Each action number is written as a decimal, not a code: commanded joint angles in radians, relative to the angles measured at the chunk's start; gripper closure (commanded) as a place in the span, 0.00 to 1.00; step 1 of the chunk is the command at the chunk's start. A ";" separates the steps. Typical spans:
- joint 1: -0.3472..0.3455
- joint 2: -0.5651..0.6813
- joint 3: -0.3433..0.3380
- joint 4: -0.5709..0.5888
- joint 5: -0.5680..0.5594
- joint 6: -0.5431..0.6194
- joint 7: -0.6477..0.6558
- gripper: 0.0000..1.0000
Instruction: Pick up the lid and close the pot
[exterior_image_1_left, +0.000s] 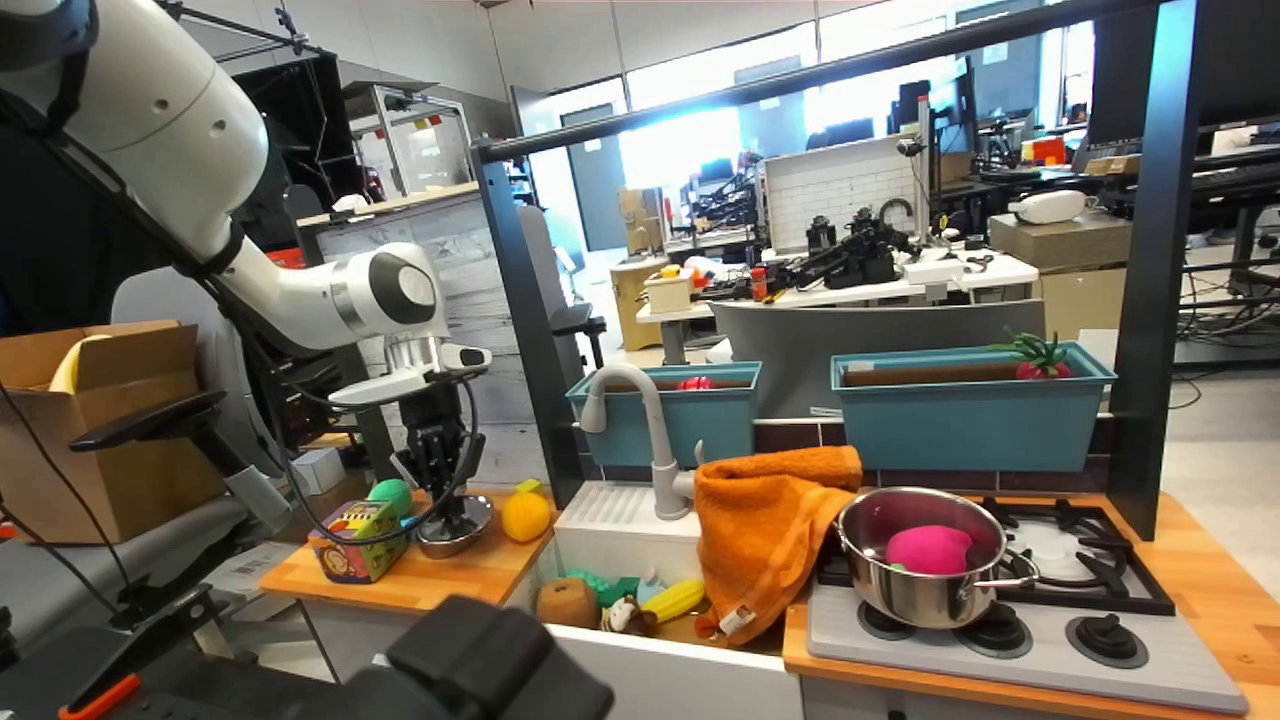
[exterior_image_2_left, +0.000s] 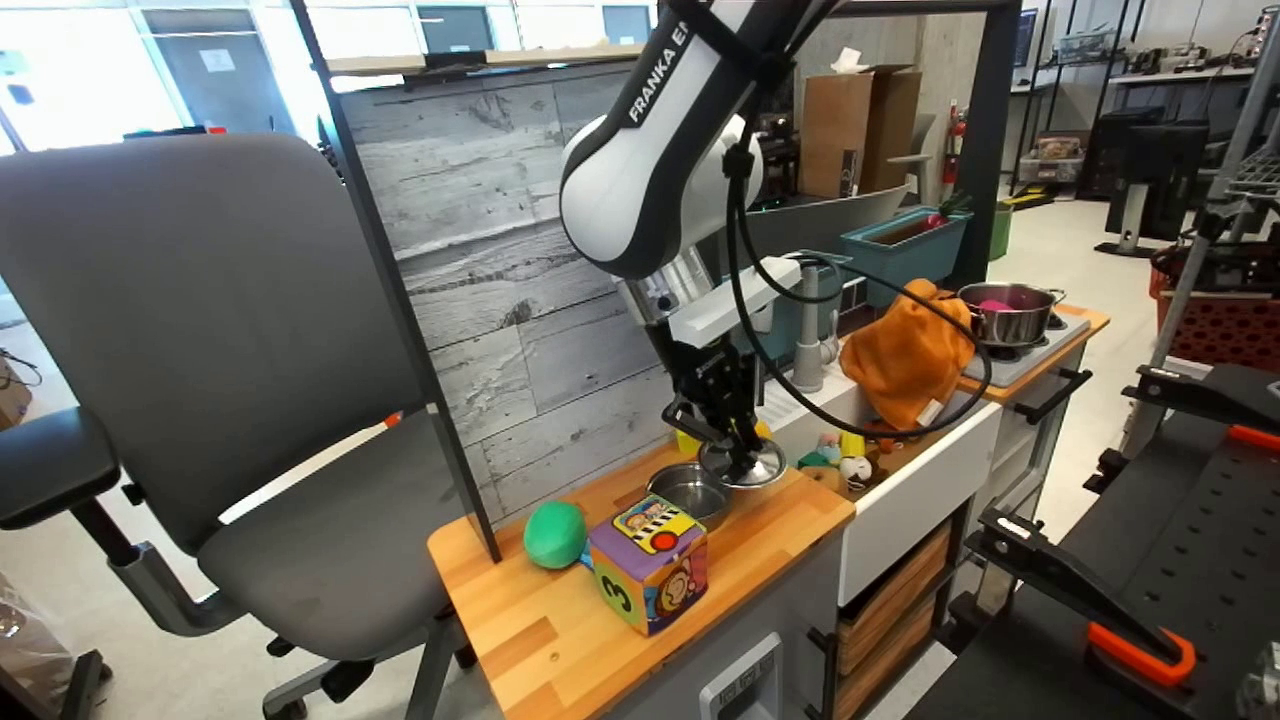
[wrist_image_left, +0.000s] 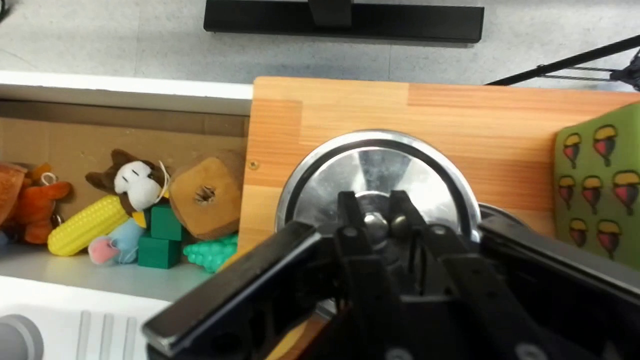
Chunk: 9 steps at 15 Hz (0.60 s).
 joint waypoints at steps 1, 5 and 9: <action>0.045 0.036 0.009 0.064 -0.018 0.008 0.013 0.95; 0.082 0.086 0.006 0.155 -0.021 -0.014 0.021 0.95; 0.078 0.138 0.000 0.260 -0.010 -0.064 0.023 0.95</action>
